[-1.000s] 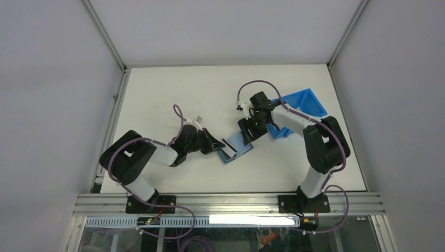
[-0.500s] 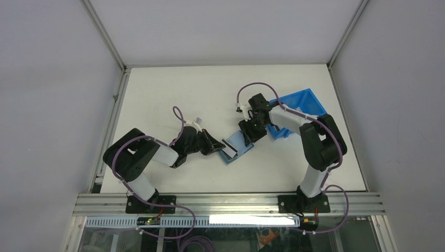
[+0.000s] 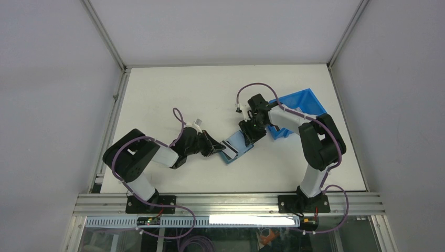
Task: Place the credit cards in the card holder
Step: Insert the credit card into the card holder.
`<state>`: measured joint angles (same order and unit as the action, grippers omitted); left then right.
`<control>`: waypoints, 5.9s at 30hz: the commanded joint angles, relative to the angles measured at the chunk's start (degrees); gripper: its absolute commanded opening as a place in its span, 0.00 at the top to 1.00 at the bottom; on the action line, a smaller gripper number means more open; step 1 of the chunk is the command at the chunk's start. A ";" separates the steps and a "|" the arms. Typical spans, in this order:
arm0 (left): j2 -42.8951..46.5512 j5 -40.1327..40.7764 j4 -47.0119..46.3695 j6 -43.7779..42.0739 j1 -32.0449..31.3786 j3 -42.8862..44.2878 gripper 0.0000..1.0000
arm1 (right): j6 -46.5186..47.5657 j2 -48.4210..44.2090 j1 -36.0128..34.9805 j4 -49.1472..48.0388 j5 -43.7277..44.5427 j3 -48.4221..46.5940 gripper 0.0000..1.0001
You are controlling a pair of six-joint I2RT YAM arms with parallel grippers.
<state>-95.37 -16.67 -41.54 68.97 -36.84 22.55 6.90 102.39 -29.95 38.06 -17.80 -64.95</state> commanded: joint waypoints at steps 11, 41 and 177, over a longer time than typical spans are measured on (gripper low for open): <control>-1.60 1.26 -1.72 0.29 -2.17 2.45 1.00 | -1.28 -0.01 -1.14 -2.18 -0.03 0.31 0.57; -0.29 5.10 -1.73 -3.42 -1.95 1.07 1.00 | -1.52 -0.59 -1.36 -2.38 -0.17 0.83 0.57; -12.47 -8.03 6.84 0.90 1.60 10.00 0.86 | -13.03 -2.94 -21.85 -15.98 15.83 3.26 0.97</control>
<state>-106.52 -25.87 -35.90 70.19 -35.24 33.87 -7.35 98.39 -50.57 23.22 -7.57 -58.96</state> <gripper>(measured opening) 0.134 0.030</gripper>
